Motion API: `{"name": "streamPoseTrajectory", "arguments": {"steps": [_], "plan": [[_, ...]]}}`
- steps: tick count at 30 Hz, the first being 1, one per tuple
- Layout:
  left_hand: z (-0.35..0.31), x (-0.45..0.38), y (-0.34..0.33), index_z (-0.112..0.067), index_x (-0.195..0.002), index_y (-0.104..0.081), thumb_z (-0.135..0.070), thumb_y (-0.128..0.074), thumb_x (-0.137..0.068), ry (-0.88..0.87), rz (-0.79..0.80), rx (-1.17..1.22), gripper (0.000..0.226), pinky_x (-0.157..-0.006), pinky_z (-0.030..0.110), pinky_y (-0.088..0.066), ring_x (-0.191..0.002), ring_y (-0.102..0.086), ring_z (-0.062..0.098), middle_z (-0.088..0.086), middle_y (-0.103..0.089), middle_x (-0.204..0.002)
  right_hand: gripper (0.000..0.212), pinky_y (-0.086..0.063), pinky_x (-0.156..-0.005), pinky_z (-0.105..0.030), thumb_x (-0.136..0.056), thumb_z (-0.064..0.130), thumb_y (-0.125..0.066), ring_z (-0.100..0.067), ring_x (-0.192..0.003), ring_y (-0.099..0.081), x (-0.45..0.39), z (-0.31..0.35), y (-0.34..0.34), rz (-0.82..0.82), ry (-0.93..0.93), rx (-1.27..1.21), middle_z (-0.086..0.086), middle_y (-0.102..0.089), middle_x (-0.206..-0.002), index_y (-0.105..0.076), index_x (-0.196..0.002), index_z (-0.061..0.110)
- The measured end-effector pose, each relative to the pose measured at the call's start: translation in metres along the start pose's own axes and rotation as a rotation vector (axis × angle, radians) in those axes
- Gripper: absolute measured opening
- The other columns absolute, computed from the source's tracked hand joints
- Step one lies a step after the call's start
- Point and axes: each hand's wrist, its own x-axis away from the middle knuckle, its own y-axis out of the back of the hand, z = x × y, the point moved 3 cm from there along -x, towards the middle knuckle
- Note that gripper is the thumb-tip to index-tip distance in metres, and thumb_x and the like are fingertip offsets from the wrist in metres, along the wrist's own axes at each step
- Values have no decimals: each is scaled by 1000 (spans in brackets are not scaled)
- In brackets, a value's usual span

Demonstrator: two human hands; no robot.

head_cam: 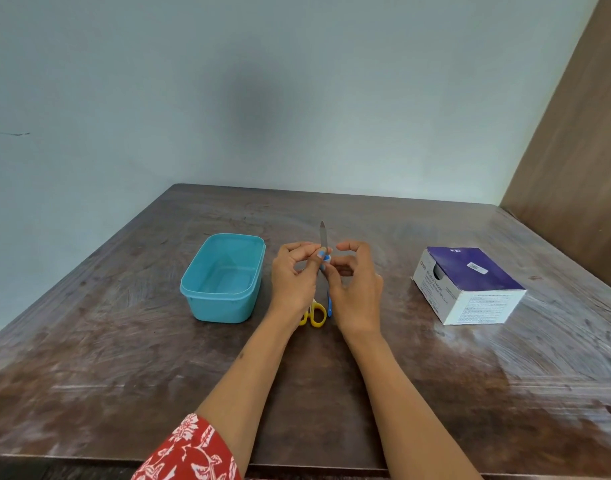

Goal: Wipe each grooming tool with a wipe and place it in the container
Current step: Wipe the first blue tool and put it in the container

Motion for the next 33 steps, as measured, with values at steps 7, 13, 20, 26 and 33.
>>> {"name": "streamPoseTrajectory", "arguments": {"steps": [7, 13, 20, 26, 33], "plan": [[0, -2, 2, -17, -94, -70, -12, -61, -86, -22, -22, 43, 13, -80, 27, -54, -101, -57, 15, 3, -57, -104, 36, -51, -68, -13, -83, 4, -67, -4, -77, -65, 1, -6, -3, 56, -42, 32, 7, -66, -79, -46, -106, 21], [0, -2, -1, -11, -96, -70, -10, -60, -87, -10, 7, 51, 13, -85, 31, -54, -101, -58, 17, 5, -58, -103, 35, -46, -66, -7, -84, 6, -67, -2, -77, -64, 1, -1, 0, -1, -40, -7, 10, -64, -78, -43, -102, 25], [0, -2, 0, -18, -92, -70, -12, -60, -87, -4, 8, 34, 13, -83, 25, -52, -102, -56, 14, 2, -56, -103, 38, -47, -67, -7, -83, 6, -67, -1, -76, -62, 2, -2, -1, 11, -37, 29, 11, -62, -78, -42, -105, 25], [-2, -1, -1, -11, -97, -70, -11, -60, -87, 5, 0, 24, 15, -83, 24, -52, -102, -56, 14, 4, -56, -106, 36, -45, -66, -2, -84, 5, -66, 0, -74, -61, 2, -3, -3, 8, -42, 22, 10, -62, -77, -41, -102, 24], [-2, 1, -3, -8, -101, -70, -11, -60, -87, 16, 23, 22, 17, -90, 30, -52, -103, -57, 15, 5, -57, -107, 38, -45, -68, -7, -84, 5, -66, -1, -77, -62, 2, 3, 1, -45, -6, 16, 11, -62, -78, -41, -103, 26]]}}
